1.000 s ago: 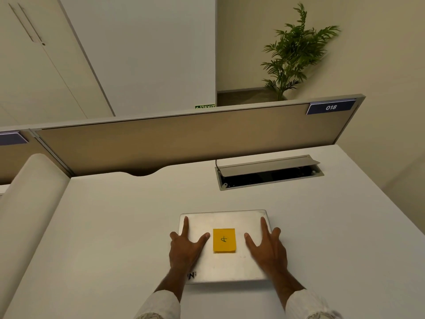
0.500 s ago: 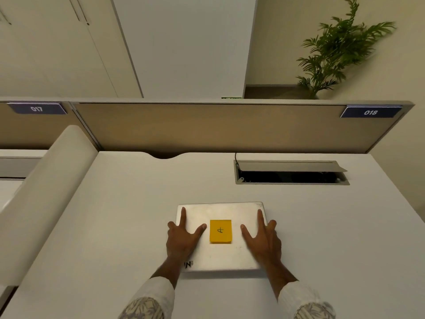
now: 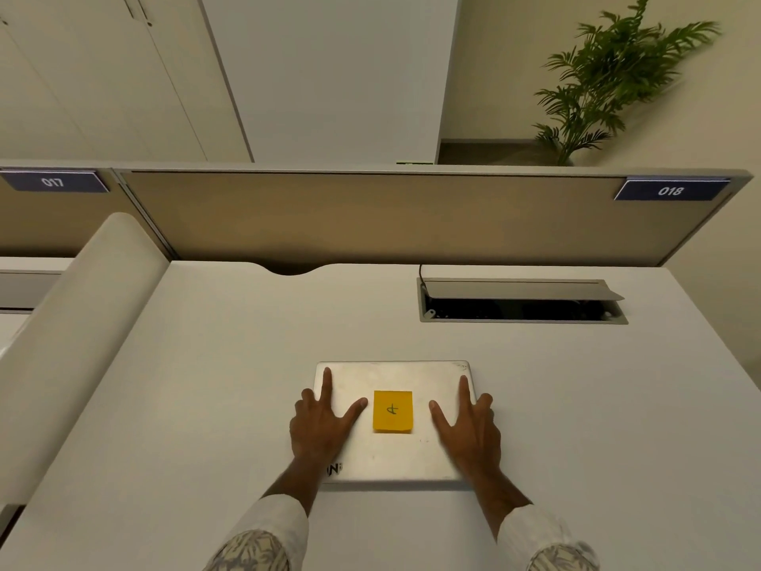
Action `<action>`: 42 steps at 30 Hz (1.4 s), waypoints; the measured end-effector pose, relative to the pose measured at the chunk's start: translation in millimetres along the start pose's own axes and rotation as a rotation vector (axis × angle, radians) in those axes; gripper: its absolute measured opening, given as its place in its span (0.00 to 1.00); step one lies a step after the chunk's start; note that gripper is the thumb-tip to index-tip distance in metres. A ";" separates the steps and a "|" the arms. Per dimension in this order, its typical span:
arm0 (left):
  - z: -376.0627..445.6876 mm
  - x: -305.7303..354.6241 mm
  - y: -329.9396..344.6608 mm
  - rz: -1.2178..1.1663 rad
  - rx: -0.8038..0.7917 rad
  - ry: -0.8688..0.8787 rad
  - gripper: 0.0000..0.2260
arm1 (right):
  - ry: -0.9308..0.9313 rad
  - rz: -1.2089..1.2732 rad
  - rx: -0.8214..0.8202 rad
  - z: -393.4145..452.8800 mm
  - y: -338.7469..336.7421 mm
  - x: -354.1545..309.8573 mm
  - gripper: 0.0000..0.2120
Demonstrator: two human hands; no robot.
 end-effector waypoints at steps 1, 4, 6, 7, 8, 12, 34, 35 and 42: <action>0.5 -0.8 0.3 0.024 0.009 0.006 0.45 | 0.002 -0.005 0.000 -0.2 0.9 -0.4 0.42; 2.3 -2.8 1.1 0.076 0.030 0.022 0.45 | 0.011 -0.020 0.005 -0.4 3.4 -1.9 0.42; 4.3 -3.1 2.0 0.100 0.038 0.031 0.44 | 0.016 -0.028 0.009 0.0 4.2 -1.9 0.42; 5.0 -3.0 2.5 0.106 0.042 0.034 0.44 | 0.016 -0.035 0.012 0.4 4.1 -1.9 0.43; 5.0 -3.0 3.0 0.110 0.046 0.037 0.44 | 0.014 -0.040 0.013 0.8 4.1 -1.9 0.43; 4.7 -2.2 3.8 0.118 0.054 0.041 0.44 | 0.004 -0.053 0.019 2.8 3.9 -2.1 0.42; 1.3 -2.8 7.1 0.220 0.093 0.026 0.41 | 0.000 -0.117 0.013 3.0 7.9 -3.4 0.42; -0.9 -2.4 7.1 0.253 0.105 0.029 0.41 | -0.007 -0.115 0.017 2.0 5.7 -4.3 0.41; -15.8 0.9 8.7 0.108 0.064 0.004 0.48 | -0.106 -0.052 -0.035 -8.5 2.6 -14.9 0.45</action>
Point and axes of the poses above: each hand's wrist, its own z-axis towards the middle knuckle, its own y-axis out of the palm, x = y × z, the point moved 3 cm from there along z, towards the middle knuckle
